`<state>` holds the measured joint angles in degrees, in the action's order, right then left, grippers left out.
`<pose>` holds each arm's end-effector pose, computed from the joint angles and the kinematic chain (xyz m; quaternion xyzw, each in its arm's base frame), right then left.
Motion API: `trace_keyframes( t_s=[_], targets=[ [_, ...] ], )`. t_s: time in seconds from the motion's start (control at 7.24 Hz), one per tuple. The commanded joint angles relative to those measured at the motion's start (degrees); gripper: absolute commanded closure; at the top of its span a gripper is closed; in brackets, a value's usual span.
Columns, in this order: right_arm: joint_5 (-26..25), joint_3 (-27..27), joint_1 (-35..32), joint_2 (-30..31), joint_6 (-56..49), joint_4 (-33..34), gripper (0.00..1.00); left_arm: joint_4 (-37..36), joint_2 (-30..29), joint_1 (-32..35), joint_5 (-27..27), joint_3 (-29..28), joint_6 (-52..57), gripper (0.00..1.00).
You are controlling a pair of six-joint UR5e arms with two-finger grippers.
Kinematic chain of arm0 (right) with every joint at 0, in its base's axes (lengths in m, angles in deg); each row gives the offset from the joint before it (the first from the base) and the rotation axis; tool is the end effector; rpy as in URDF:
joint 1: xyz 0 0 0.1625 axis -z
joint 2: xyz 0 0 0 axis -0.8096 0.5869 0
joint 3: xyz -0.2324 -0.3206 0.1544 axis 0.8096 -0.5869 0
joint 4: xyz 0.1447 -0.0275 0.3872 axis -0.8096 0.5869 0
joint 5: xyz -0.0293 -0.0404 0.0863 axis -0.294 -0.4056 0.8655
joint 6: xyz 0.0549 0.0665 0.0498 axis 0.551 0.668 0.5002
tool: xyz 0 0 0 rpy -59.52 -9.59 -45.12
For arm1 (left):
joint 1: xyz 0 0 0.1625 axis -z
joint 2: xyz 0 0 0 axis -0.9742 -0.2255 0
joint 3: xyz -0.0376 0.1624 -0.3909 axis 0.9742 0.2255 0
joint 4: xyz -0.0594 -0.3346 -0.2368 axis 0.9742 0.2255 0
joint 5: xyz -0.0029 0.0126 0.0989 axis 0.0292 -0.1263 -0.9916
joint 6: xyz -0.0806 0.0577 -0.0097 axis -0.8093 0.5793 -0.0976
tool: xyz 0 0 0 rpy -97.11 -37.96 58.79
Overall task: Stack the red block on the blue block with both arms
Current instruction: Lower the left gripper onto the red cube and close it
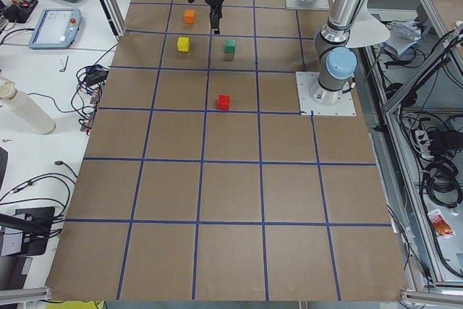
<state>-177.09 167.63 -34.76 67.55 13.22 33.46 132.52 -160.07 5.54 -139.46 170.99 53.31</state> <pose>0.1229 -0.4908 0.4709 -0.0131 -0.9982 -0.0583 0.0012 -0.0659 -0.5131 0.4212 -0.0240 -0.9983 -0.0536 0.0032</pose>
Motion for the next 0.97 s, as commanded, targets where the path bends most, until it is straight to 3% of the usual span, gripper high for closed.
trace_keyframes(
  t_s=[0.0,0.28,0.83],
  targets=[
    [0.4,0.0,0.0,0.0,0.0,0.1,0.0,-14.8,0.0,-9.2,-0.1,13.2,9.2,0.0],
    [0.3,0.0,0.0,0.0,0.0,0.1,0.0,-28.0,-0.6,-16.7,-0.1,22.8,17.9,0.0],
    [0.4,0.0,0.0,0.0,0.0,0.1,0.0,-36.8,-8.3,-18.0,0.0,24.8,22.8,0.0]
  ],
)
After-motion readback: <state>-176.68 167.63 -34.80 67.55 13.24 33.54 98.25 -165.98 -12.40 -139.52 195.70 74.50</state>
